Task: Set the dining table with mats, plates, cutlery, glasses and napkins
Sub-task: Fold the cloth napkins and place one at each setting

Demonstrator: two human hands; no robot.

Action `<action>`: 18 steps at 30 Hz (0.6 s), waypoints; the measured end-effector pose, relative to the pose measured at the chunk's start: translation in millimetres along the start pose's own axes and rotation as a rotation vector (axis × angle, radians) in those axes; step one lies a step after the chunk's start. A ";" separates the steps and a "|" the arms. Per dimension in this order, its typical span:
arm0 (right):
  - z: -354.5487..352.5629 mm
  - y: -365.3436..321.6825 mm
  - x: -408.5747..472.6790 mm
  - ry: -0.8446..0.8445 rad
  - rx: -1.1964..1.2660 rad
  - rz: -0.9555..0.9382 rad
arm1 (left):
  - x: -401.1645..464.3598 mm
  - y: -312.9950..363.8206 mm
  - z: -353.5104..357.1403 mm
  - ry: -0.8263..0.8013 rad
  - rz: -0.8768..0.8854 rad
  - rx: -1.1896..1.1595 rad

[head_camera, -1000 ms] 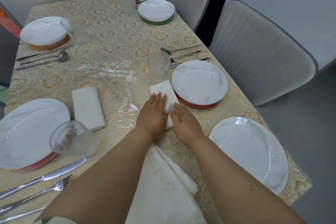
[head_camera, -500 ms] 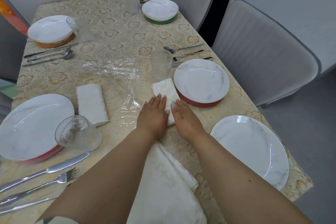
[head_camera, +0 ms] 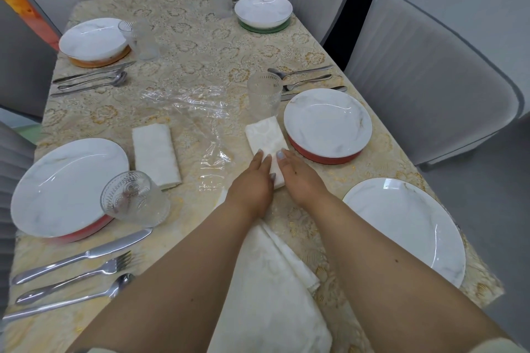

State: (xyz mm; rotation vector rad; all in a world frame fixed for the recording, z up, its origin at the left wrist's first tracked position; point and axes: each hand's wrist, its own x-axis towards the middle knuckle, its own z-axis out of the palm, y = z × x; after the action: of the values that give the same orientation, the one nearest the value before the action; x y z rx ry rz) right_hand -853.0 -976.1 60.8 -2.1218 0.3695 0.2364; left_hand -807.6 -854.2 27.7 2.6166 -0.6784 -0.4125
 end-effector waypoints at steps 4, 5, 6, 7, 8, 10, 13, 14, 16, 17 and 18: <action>-3.7 -1.7 -4.6 0.017 -0.017 -0.011 | -1.8 1.5 -2.9 0.001 0.012 0.004; -4.2 -2.2 -6.0 0.025 -0.021 -0.016 | -2.3 2.0 -4.2 0.004 0.013 0.009; -4.5 -2.5 -7.3 0.031 -0.025 -0.021 | -2.7 2.4 -5.5 0.005 0.013 0.013; -4.6 -2.3 -8.5 0.034 -0.029 -0.023 | -3.5 2.8 -7.0 0.007 0.012 0.018; -4.7 -1.7 -9.5 0.038 -0.035 -0.023 | -4.5 3.2 -8.2 0.007 0.011 0.024; -4.4 -0.7 -11.7 0.040 -0.053 -0.027 | -7.1 3.9 -11.1 0.008 0.010 0.033; -3.8 0.6 -13.9 0.057 -0.088 -0.045 | -11.9 5.2 -16.1 0.013 0.008 0.029; -3.4 0.1 -15.4 0.079 -0.108 -0.065 | -14.1 5.3 -18.2 0.021 0.008 0.025; -2.0 -1.7 -19.3 0.170 -0.164 -0.157 | -21.0 4.4 -23.6 0.057 0.006 0.004; -0.5 -2.4 -22.2 0.231 -0.190 -0.212 | -26.5 3.4 -26.6 0.084 0.003 -0.005; 1.0 -3.7 -26.2 0.282 -0.199 -0.248 | -33.3 2.0 -29.4 0.115 -0.004 -0.009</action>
State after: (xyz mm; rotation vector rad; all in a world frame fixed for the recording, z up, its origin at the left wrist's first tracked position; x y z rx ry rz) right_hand -876.3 -968.9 71.2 -2.3788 0.2490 -0.1794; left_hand -825.2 -829.7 60.2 2.6103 -0.6316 -0.2629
